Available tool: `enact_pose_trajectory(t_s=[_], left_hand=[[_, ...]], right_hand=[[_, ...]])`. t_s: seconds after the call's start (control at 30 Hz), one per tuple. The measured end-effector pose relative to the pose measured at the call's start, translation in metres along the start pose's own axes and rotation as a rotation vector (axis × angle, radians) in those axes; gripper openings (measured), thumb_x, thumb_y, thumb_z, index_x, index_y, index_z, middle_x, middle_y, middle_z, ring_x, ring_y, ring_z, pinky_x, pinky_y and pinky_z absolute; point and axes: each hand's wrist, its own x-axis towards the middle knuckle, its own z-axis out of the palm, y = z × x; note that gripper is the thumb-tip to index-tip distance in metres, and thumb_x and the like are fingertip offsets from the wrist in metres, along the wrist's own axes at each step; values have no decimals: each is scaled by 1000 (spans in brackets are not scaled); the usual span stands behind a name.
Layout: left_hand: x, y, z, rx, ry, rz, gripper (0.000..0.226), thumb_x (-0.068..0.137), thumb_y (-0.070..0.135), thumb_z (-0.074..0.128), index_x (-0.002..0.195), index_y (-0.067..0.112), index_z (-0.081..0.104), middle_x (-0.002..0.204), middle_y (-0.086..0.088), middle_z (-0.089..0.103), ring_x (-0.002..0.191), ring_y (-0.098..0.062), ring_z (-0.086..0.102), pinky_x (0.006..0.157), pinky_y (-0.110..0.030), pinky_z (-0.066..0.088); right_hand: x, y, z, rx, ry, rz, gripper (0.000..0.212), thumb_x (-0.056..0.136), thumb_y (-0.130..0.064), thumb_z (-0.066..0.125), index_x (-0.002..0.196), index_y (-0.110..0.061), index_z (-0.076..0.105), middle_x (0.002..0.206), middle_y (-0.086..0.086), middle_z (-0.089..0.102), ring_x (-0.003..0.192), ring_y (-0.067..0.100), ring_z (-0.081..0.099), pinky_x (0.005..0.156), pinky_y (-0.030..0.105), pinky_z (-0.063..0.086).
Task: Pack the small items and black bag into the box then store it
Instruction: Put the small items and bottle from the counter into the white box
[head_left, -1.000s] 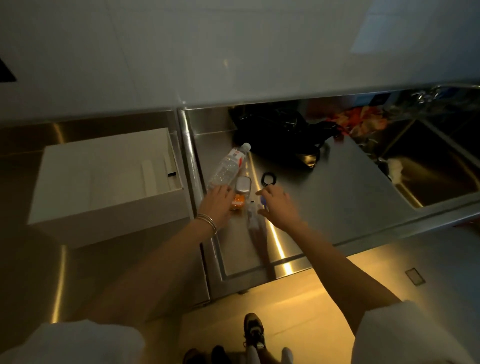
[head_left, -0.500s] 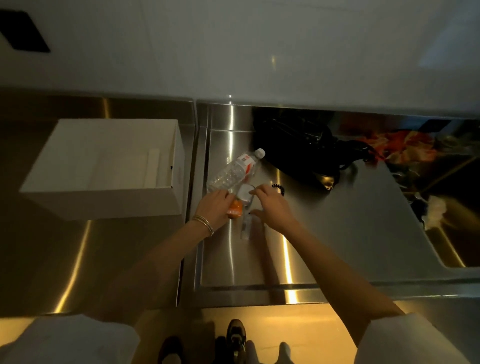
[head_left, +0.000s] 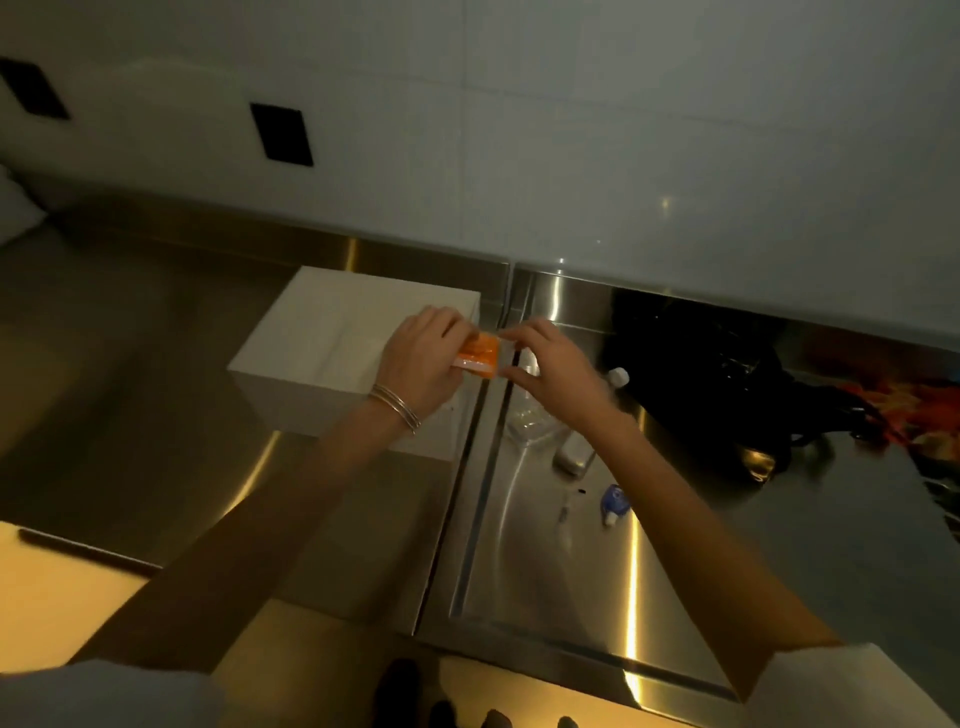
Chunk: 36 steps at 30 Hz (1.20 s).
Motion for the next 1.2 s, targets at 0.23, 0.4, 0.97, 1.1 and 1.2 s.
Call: enact_pose_trajectory(t_s=[0.23, 0.4, 0.97, 1.1, 1.2], left_hand=[[-11, -110, -13, 29, -196, -219, 41, 73, 12, 71, 113, 11, 57, 112, -11, 58, 101, -28, 52, 82, -37, 46], [-13, -151, 11, 41, -432, -257, 41, 78, 23, 71, 115, 14, 55, 117, -9, 55, 104, -26, 51, 88, -36, 45], [-47, -162, 29, -58, -192, 76, 20, 85, 29, 62, 93, 12, 67, 94, -9, 67, 83, -24, 59, 69, -32, 45], [-67, -151, 33, 37, -126, 235, 39, 84, 43, 43, 93, 13, 66, 88, -6, 67, 74, -23, 60, 59, -29, 46], [-82, -130, 46, 112, -155, 204, 41, 82, 43, 44, 103, 13, 62, 97, -9, 66, 84, -26, 63, 66, -31, 49]], right_hand=[[59, -59, 54, -29, -219, -39, 51, 84, -29, 65, 130, -16, 48, 132, 7, 47, 118, 21, 48, 99, 35, 42], [51, -68, 94, -176, -443, -24, 40, 85, -38, 61, 120, -20, 56, 121, 2, 58, 112, 19, 52, 93, 37, 46], [39, -45, 108, -224, -391, 62, 28, 91, -37, 52, 110, -19, 63, 102, 3, 67, 96, 19, 60, 84, 42, 50], [33, -34, 101, -243, -355, 96, 28, 91, -36, 52, 107, -16, 64, 98, 5, 67, 91, 21, 60, 82, 39, 50], [23, -33, 95, -254, -297, 64, 30, 89, -32, 57, 113, -15, 61, 108, 6, 64, 101, 22, 57, 87, 36, 47]])
